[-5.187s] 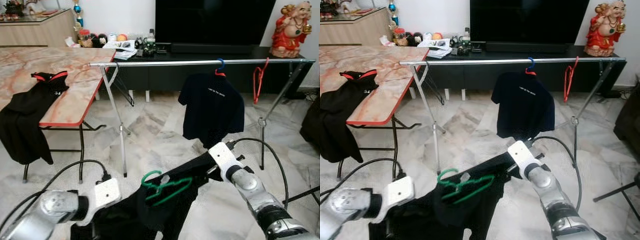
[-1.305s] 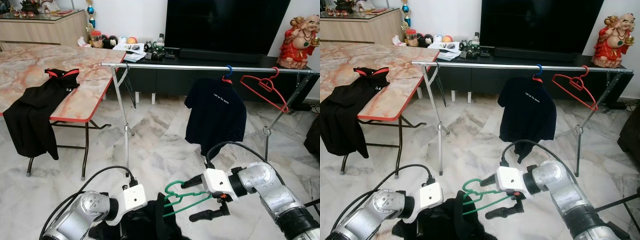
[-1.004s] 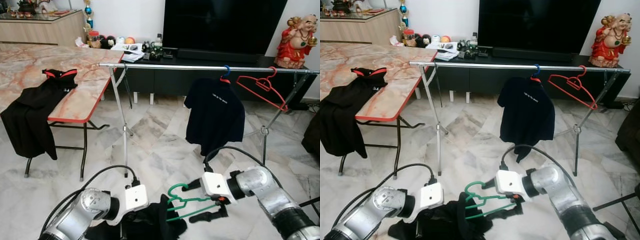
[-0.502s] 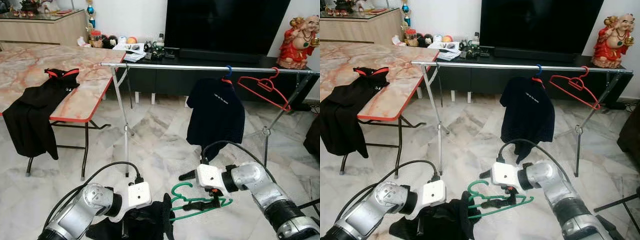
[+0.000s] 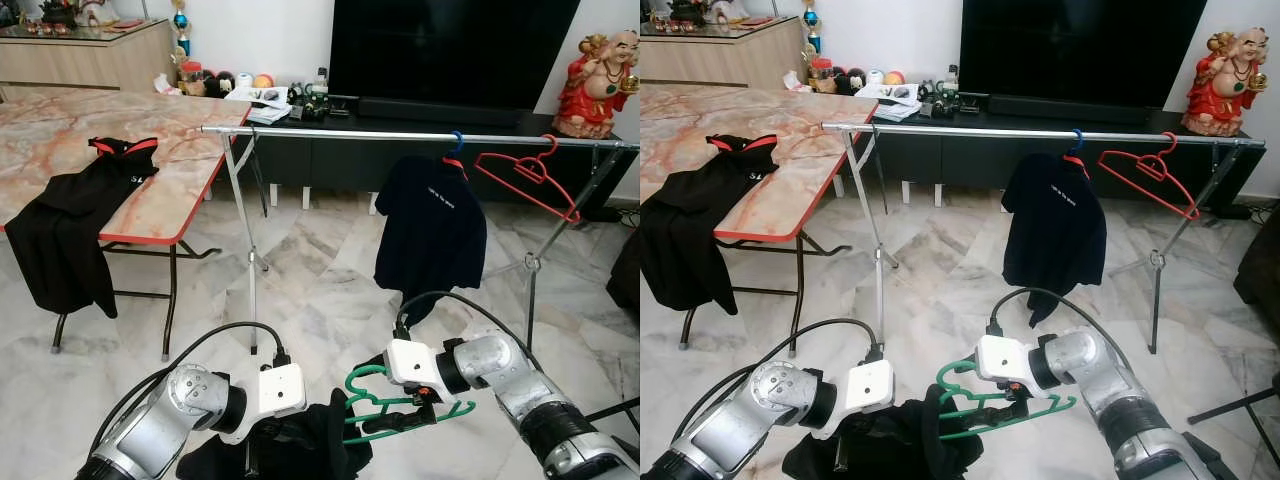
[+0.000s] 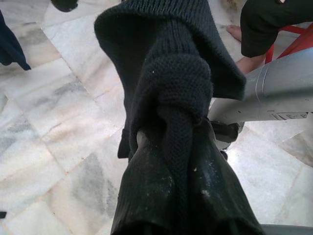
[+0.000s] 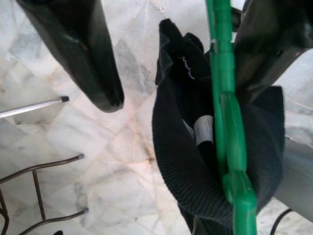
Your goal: Hang hanger
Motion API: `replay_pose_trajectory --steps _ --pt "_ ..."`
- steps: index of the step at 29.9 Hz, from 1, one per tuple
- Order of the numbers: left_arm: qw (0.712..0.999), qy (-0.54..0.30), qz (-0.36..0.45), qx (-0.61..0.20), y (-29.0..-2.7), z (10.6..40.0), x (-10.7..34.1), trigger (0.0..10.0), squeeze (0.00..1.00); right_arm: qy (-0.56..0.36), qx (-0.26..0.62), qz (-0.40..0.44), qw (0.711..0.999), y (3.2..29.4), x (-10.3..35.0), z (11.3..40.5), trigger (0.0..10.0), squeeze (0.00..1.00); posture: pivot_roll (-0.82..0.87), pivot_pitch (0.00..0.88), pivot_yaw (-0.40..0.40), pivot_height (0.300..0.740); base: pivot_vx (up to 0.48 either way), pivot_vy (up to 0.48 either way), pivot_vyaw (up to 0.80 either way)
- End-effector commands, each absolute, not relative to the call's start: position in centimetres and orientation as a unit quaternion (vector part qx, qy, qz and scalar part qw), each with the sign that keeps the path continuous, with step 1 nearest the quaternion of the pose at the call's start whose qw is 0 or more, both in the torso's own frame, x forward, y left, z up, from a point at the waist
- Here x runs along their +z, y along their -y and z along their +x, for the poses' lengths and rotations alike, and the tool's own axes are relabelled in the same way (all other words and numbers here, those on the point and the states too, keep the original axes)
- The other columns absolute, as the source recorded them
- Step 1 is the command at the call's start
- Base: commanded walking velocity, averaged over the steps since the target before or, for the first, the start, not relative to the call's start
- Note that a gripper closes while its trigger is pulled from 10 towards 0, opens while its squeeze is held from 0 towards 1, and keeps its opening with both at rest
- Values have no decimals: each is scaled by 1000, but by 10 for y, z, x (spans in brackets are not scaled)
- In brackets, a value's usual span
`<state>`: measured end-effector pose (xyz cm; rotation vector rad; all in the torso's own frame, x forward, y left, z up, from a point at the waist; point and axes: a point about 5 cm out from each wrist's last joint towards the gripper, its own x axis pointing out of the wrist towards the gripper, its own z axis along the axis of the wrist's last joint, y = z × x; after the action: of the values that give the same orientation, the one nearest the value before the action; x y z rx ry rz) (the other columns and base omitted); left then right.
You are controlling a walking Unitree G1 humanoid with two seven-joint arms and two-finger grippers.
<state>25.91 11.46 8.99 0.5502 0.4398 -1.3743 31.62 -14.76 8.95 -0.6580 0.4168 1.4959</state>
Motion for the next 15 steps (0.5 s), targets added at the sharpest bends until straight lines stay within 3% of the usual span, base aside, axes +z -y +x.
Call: replay_pose_trajectory --steps 1,15 --pt "711 -166 253 -634 -104 261 104 10000 0 -181 673 -290 656 144 91 316 0 0 166 0 -58 740 0 0 0" --pt "713 -166 251 -634 -102 262 104 10000 0 -200 687 -286 638 142 83 310 0 0 168 0 -60 740 0 0 0"
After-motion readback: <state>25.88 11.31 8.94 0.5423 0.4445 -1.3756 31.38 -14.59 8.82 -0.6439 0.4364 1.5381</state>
